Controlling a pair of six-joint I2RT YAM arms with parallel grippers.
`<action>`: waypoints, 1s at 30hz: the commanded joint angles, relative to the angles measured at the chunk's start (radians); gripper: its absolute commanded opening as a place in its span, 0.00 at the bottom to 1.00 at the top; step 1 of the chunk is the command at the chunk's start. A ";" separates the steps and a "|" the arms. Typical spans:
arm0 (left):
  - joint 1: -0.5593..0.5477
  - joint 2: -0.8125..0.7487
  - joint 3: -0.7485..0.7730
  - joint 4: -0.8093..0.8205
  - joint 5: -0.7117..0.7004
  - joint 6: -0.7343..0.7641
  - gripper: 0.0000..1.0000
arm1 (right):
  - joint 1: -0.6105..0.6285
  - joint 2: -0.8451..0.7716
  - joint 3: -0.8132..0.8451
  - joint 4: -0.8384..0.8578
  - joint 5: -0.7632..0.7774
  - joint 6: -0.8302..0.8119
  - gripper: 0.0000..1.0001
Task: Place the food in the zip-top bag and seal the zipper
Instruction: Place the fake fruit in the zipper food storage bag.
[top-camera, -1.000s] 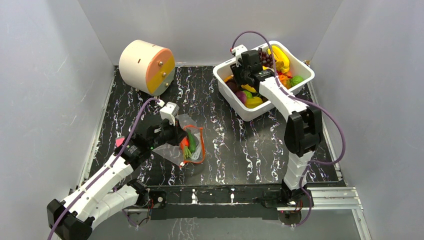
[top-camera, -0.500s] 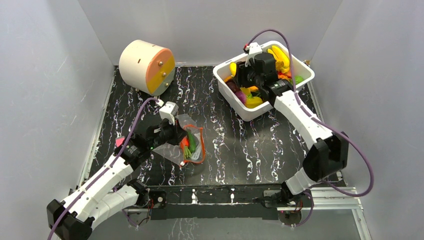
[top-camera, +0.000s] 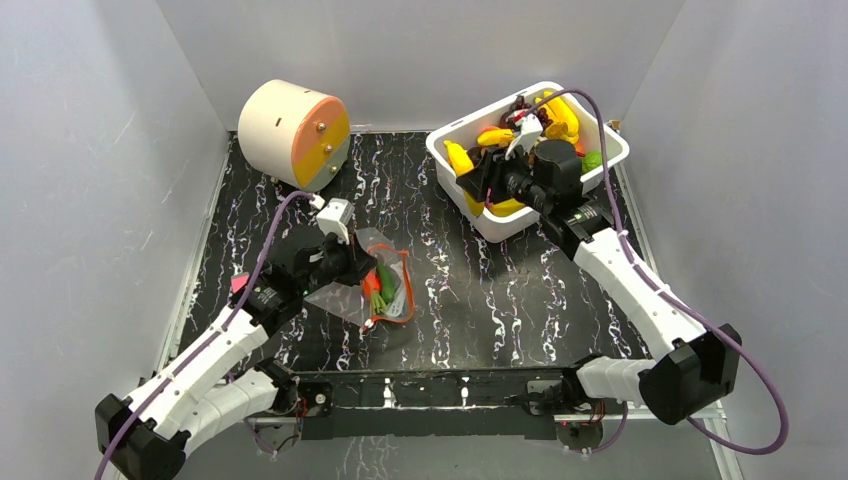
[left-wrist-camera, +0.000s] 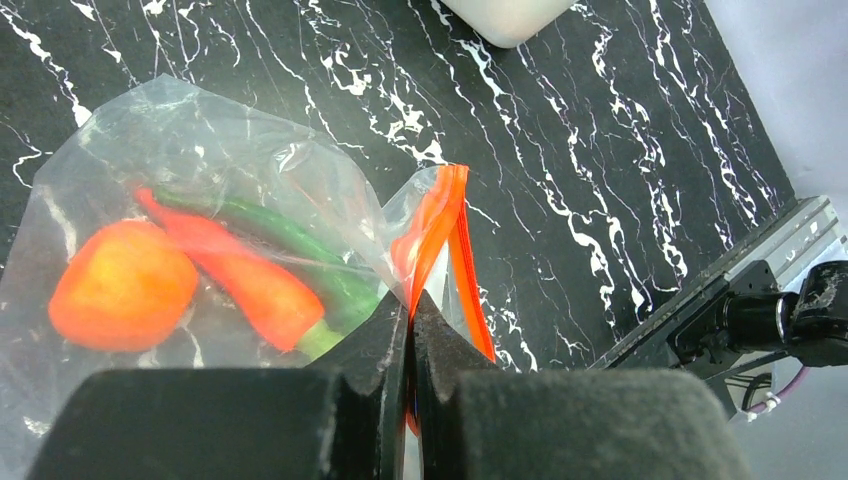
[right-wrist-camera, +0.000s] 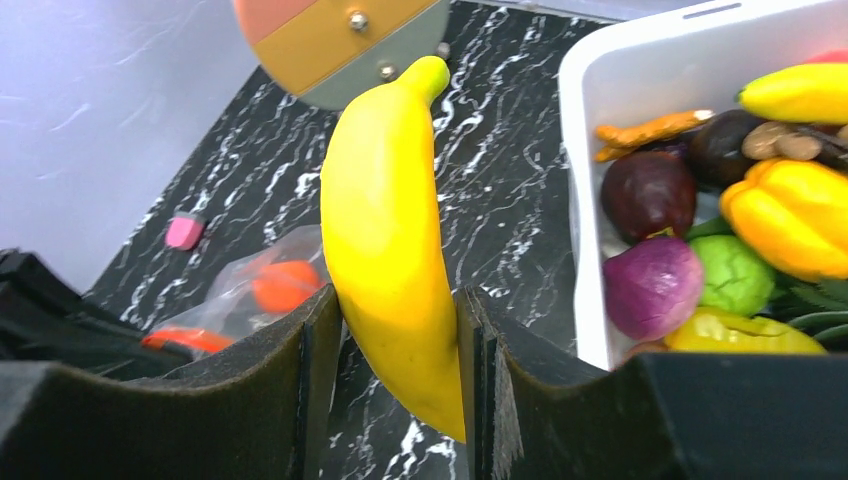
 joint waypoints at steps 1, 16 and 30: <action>-0.004 0.001 0.041 0.031 -0.032 -0.007 0.00 | 0.018 -0.050 -0.029 0.059 -0.085 0.080 0.25; -0.004 0.054 0.023 0.138 -0.036 0.042 0.00 | 0.133 -0.042 -0.170 -0.016 -0.255 0.271 0.24; -0.004 0.044 0.002 0.186 0.033 0.083 0.00 | 0.324 0.025 -0.151 -0.091 -0.320 0.319 0.25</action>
